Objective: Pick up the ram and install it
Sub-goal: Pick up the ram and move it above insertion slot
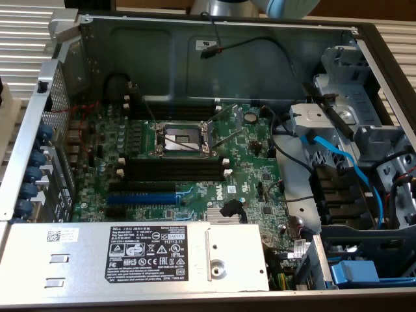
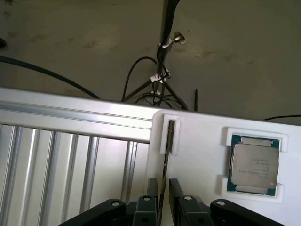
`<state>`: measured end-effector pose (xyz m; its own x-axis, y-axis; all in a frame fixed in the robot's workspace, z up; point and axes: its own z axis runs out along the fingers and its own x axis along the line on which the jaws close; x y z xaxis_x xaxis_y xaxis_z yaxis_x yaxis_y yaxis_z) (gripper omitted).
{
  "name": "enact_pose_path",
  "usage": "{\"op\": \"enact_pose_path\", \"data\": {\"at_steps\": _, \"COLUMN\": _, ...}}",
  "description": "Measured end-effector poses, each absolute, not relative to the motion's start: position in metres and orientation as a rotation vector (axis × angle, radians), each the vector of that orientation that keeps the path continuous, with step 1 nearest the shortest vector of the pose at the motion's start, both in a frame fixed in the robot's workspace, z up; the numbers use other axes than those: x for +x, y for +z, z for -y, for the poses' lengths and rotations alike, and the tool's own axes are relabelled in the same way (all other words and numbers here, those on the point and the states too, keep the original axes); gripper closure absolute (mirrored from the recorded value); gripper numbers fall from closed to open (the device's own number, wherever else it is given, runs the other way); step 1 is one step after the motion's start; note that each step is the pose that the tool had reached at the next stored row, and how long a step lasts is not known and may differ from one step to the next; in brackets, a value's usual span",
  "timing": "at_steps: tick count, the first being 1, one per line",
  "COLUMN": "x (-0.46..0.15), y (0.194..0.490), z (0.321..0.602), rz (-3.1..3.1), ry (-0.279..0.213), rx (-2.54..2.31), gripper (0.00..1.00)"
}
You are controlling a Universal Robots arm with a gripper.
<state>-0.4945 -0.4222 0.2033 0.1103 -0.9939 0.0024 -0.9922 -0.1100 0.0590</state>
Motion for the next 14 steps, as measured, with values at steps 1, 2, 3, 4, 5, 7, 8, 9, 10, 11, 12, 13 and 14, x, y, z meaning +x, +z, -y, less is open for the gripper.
{"op": "enact_pose_path", "data": {"at_steps": 1, "x": -0.4945, "y": 0.2033, "z": 0.4222, "rz": 2.065, "ry": -0.058, "rx": 2.306, "gripper": 0.76}}
{"op": "enact_pose_path", "data": {"at_steps": 2, "x": -0.4945, "y": 0.2033, "z": 0.4222, "rz": 2.065, "ry": -0.058, "rx": 2.306, "gripper": 0.76}}
{"op": "enact_pose_path", "data": {"at_steps": 3, "x": -0.4945, "y": 0.2033, "z": 0.4222, "rz": 2.065, "ry": -0.058, "rx": 2.306, "gripper": 0.76}}
{"op": "enact_pose_path", "data": {"at_steps": 4, "x": -0.4945, "y": 0.2033, "z": 0.4222, "rz": 2.065, "ry": -0.058, "rx": 2.306, "gripper": 0.76}}
{"op": "enact_pose_path", "data": {"at_steps": 5, "x": -0.4945, "y": 0.2033, "z": 0.4222, "rz": 2.065, "ry": -0.058, "rx": 2.306, "gripper": 0.76}}
{"op": "enact_pose_path", "data": {"at_steps": 7, "x": -0.4945, "y": 0.2033, "z": 0.4222, "rz": 2.065, "ry": -0.058, "rx": 2.306, "gripper": 0.78}}
{"op": "enact_pose_path", "data": {"at_steps": 8, "x": -0.4945, "y": 0.2033, "z": 0.4222, "rz": 2.065, "ry": -0.058, "rx": 2.306, "gripper": 0.78}}
{"op": "enact_pose_path", "data": {"at_steps": 9, "x": -0.4945, "y": 0.2033, "z": 0.4222, "rz": 2.065, "ry": -0.058, "rx": 2.306, "gripper": 0.78}}
{"op": "enact_pose_path", "data": {"at_steps": 10, "x": -0.4945, "y": 0.2033, "z": 0.4222, "rz": 2.065, "ry": -0.058, "rx": 2.306, "gripper": 0.85}}
{"op": "enact_pose_path", "data": {"at_steps": 11, "x": -0.4945, "y": 0.2033, "z": 0.4222, "rz": 2.065, "ry": -0.058, "rx": 2.306, "gripper": 0.85}}
{"op": "enact_pose_path", "data": {"at_steps": 12, "x": -0.4945, "y": 0.2033, "z": 0.4222, "rz": 2.065, "ry": -0.058, "rx": 2.306, "gripper": 0.85}}
{"op": "enact_pose_path", "data": {"at_steps": 13, "x": -0.4945, "y": 0.2033, "z": 0.4222, "rz": 2.065, "ry": -0.058, "rx": 2.306, "gripper": 0.85}}
{"op": "enact_pose_path", "data": {"at_steps": 14, "x": -0.4945, "y": 0.2033, "z": 0.4222, "rz": 2.065, "ry": -0.058, "rx": 2.306, "gripper": 0.85}}
